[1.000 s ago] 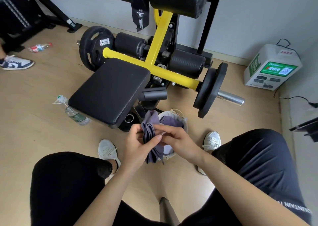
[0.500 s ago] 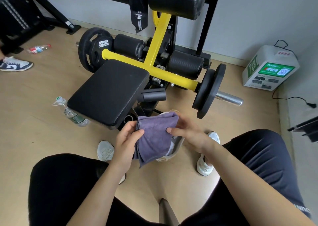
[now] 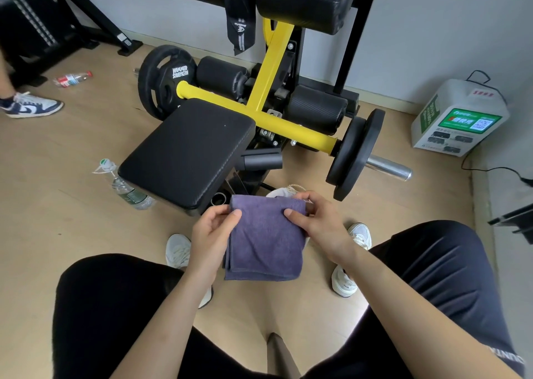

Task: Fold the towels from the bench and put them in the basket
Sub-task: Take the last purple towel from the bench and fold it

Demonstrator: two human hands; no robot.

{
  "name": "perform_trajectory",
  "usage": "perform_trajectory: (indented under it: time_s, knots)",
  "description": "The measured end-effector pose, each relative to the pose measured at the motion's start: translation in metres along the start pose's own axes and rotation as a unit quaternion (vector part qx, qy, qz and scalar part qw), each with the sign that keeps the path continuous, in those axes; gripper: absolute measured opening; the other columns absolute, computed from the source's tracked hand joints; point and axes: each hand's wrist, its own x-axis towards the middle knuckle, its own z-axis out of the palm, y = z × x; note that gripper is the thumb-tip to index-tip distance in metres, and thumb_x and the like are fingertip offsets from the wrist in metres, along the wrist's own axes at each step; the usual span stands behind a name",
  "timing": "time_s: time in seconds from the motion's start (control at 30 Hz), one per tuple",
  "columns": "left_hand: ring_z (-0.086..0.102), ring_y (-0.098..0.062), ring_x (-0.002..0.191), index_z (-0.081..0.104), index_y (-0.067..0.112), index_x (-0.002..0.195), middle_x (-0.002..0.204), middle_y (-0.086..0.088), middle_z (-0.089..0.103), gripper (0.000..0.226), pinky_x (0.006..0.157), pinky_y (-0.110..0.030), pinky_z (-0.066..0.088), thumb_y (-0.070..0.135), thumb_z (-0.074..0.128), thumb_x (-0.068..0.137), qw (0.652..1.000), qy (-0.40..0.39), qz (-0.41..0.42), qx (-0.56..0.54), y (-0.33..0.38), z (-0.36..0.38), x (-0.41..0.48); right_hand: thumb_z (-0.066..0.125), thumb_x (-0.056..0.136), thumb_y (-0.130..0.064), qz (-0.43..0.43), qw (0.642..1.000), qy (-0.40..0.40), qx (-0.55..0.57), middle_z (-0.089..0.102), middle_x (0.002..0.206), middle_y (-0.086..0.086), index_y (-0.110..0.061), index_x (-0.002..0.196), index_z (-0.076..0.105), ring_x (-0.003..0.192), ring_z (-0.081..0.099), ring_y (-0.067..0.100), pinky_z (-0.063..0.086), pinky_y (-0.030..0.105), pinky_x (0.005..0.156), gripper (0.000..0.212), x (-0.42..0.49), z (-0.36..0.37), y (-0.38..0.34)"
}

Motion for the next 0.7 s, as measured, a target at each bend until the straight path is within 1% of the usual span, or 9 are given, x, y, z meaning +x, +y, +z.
perform_trajectory:
  time_s: [0.07,0.13,0.2,0.3,0.37,0.43,0.5,0.6,0.7]
  knots:
    - [0.074,-0.006,0.092,0.071,0.02,0.11,0.098,0.009,0.078,0.025,0.075,-0.027,0.061,0.018,0.08,0.087,0.999,-0.013,0.027,0.044,-0.001,0.0,-0.001,0.078,0.085,-0.015,-0.041,0.998,0.002,-0.042,0.071,0.106,-0.001,-0.022,0.121,0.06,0.09,0.068,0.008,0.054,0.016,0.075,0.041,-0.002,0.001,0.002]
    - [0.074,-0.005,0.09,0.069,0.019,0.109,0.098,0.007,0.078,0.03,0.075,-0.028,0.062,0.015,0.083,0.084,0.996,-0.009,0.041,0.074,-0.004,0.0,-0.001,0.075,0.086,-0.01,-0.092,0.992,-0.029,-0.077,0.067,0.114,-0.001,-0.024,0.13,0.056,0.1,0.066,0.009,0.054,0.019,0.086,0.05,-0.003,-0.001,0.002]
    - [0.075,-0.007,0.088,0.069,0.018,0.107,0.097,0.006,0.078,0.028,0.079,-0.034,0.063,0.013,0.083,0.084,0.996,0.008,0.044,0.079,-0.007,-0.001,0.001,0.071,0.087,-0.004,-0.121,0.985,-0.078,-0.095,0.063,0.12,0.0,-0.025,0.135,0.055,0.108,0.063,0.013,0.052,0.021,0.091,0.055,-0.005,-0.003,-0.002]
    - [0.075,-0.013,0.09,0.069,0.019,0.104,0.096,0.004,0.078,0.025,0.084,-0.043,0.063,0.014,0.082,0.084,0.996,0.031,0.041,0.079,-0.01,-0.004,0.007,0.068,0.087,0.0,-0.144,0.967,-0.159,-0.135,0.059,0.131,0.001,-0.023,0.14,0.054,0.124,0.054,0.009,0.045,0.019,0.1,0.059,-0.008,-0.006,-0.004]
    - [0.074,-0.014,0.09,0.069,0.021,0.102,0.095,0.003,0.077,0.024,0.086,-0.045,0.062,0.013,0.082,0.084,0.995,0.033,0.042,0.089,-0.012,-0.006,0.01,0.066,0.086,0.0,-0.155,0.95,-0.198,-0.186,0.056,0.131,0.005,-0.025,0.139,0.057,0.124,0.052,0.015,0.046,0.025,0.1,0.059,-0.008,-0.007,-0.002]
    - [0.074,-0.013,0.09,0.068,0.022,0.101,0.095,0.005,0.077,0.023,0.086,-0.044,0.062,0.014,0.082,0.084,0.993,0.026,0.052,0.102,-0.014,-0.008,0.012,0.063,0.084,-0.003,-0.138,0.938,-0.225,-0.226,0.052,0.122,0.006,-0.028,0.133,0.063,0.114,0.052,0.02,0.048,0.028,0.094,0.055,-0.008,-0.006,0.001]
    - [0.074,-0.012,0.091,0.068,0.025,0.1,0.095,0.007,0.077,0.024,0.084,-0.042,0.062,0.014,0.082,0.084,0.991,0.016,0.066,0.112,-0.014,-0.008,0.013,0.062,0.082,-0.007,-0.113,0.932,-0.226,-0.259,0.049,0.116,0.005,-0.03,0.129,0.065,0.11,0.051,0.02,0.045,0.026,0.096,0.053,-0.007,-0.004,0.005]
    - [0.073,-0.013,0.095,0.067,0.029,0.103,0.1,0.007,0.076,0.029,0.084,-0.04,0.062,0.014,0.083,0.084,0.989,0.002,0.08,0.121,-0.014,-0.009,0.015,0.064,0.08,-0.012,-0.077,0.938,-0.201,-0.272,0.051,0.124,0.01,-0.033,0.131,0.062,0.116,0.052,0.024,0.043,0.03,0.102,0.055,-0.006,-0.003,0.008]
    - [0.072,-0.012,0.097,0.065,0.036,0.102,0.103,0.009,0.075,0.036,0.084,-0.034,0.061,0.012,0.083,0.082,0.987,-0.023,0.099,0.129,-0.011,-0.009,0.014,0.067,0.079,-0.009,-0.048,0.952,-0.174,-0.246,0.053,0.134,0.003,-0.034,0.13,0.06,0.119,0.052,0.017,0.046,0.027,0.101,0.058,-0.007,-0.002,0.004]
